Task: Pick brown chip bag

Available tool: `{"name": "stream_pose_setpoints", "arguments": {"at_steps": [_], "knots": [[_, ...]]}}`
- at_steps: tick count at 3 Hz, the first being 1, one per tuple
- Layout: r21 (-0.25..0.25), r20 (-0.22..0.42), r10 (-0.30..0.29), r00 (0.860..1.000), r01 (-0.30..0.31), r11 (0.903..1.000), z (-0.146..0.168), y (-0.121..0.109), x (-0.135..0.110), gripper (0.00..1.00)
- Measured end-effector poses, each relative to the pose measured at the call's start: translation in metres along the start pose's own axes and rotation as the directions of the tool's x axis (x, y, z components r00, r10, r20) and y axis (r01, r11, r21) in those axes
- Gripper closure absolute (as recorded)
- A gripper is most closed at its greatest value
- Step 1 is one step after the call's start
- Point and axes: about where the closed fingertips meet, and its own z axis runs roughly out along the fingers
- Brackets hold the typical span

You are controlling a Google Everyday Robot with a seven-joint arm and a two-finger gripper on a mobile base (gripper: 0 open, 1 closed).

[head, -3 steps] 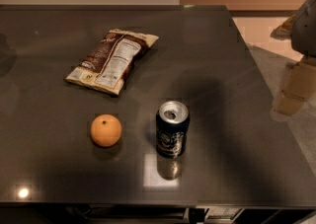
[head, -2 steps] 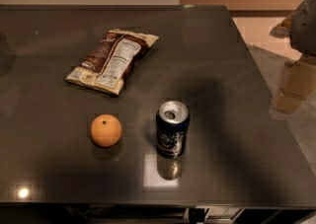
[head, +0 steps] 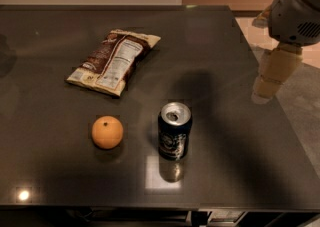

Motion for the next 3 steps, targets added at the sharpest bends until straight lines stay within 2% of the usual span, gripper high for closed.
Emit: {"name": "stream_pose_setpoints", "arguments": {"at_steps": [1, 3], "knots": [[-0.002, 0.008, -0.051, 0.999, 0.051, 0.9987, 0.009, -0.018, -0.017, 0.00], [-0.016, 0.030, -0.148, 0.989, 0.148, 0.9888, 0.027, -0.051, -0.057, 0.00]]}}
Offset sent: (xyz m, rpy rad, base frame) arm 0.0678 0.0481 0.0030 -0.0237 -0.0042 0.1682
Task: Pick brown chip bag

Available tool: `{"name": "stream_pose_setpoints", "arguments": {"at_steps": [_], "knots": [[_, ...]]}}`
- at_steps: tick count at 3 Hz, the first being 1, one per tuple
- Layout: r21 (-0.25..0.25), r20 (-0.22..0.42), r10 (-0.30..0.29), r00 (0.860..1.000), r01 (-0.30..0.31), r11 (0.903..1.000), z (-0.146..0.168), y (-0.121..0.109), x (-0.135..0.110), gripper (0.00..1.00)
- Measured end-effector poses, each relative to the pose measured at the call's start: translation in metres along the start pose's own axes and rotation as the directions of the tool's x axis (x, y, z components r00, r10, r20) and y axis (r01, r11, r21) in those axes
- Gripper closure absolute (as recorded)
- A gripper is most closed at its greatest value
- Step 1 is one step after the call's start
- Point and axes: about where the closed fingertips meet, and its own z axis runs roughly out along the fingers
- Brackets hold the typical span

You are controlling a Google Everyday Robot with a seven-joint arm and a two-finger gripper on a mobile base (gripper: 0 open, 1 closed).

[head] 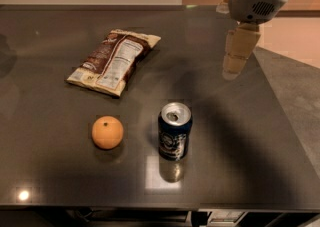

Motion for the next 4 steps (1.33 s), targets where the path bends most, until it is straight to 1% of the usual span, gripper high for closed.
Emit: {"name": "stream_pose_setpoints", "arguments": {"at_steps": [1, 2, 3, 4], "knots": [[-0.013, 0.017, -0.053, 0.998, 0.054, 0.9985, 0.019, -0.022, -0.022, 0.00], [-0.025, 0.075, -0.102, 0.992, 0.105, 0.9942, 0.039, -0.043, -0.043, 0.00], [-0.035, 0.127, -0.136, 0.983, 0.142, 0.9893, 0.055, -0.057, -0.059, 0.00], [-0.064, 0.266, -0.206, 0.942, 0.230, 0.9710, 0.086, -0.069, -0.108, 0.00]]}}
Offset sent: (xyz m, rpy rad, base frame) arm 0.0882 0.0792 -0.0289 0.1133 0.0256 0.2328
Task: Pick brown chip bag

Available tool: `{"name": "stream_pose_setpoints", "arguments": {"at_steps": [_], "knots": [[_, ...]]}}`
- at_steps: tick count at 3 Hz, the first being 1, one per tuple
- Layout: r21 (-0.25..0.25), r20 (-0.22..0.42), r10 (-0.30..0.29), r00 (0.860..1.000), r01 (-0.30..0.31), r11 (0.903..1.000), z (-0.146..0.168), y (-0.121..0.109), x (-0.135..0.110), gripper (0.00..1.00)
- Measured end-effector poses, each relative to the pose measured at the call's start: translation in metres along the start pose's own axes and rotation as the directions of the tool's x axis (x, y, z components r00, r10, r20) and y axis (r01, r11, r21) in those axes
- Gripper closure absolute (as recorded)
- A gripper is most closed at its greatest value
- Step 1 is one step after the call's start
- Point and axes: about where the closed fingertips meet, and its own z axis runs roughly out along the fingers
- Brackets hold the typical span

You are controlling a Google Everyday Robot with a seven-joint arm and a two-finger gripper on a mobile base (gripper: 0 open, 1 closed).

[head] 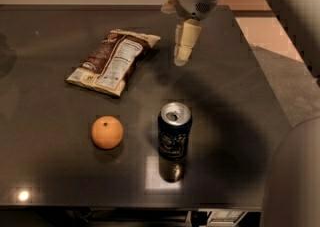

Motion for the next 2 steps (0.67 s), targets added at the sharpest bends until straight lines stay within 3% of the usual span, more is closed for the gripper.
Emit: {"name": "stream_pose_setpoints", "arguments": {"at_steps": [1, 2], "knots": [[-0.066, 0.094, -0.119, 0.988, 0.126, 0.9899, 0.045, -0.015, -0.041, 0.00], [-0.091, 0.107, -0.152, 0.983, 0.162, 0.9826, 0.064, -0.020, -0.051, 0.00]]}}
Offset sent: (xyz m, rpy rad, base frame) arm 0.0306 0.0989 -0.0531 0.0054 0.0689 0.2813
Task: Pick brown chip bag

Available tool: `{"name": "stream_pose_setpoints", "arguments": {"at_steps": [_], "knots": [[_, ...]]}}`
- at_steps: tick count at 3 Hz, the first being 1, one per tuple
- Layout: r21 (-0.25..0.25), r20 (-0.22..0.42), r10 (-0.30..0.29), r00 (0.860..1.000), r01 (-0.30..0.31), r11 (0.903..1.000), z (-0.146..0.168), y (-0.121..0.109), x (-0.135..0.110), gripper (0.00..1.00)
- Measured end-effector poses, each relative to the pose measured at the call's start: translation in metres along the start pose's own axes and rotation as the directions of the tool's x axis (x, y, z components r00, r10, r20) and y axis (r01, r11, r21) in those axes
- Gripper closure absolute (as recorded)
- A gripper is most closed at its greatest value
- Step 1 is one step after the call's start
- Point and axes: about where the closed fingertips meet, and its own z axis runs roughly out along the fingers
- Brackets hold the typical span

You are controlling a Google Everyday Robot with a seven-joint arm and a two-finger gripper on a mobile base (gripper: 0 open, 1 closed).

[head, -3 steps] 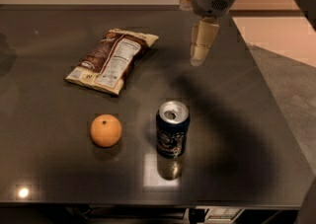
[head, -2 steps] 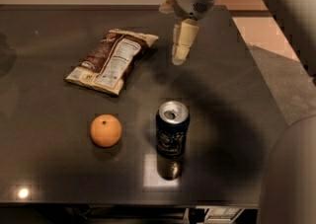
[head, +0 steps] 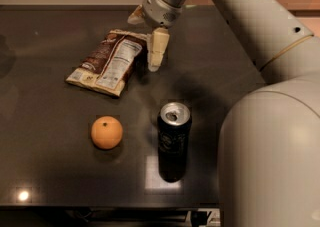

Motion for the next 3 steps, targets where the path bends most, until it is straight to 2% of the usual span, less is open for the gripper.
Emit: {"name": "stream_pose_setpoints", "arguments": {"at_steps": [2, 3], "knots": [[-0.036, 0.007, -0.051, 0.999, 0.052, 0.9980, 0.034, -0.019, -0.007, 0.00], [-0.034, -0.019, -0.069, 0.997, 0.068, 0.9971, 0.046, -0.028, -0.009, 0.00]]}}
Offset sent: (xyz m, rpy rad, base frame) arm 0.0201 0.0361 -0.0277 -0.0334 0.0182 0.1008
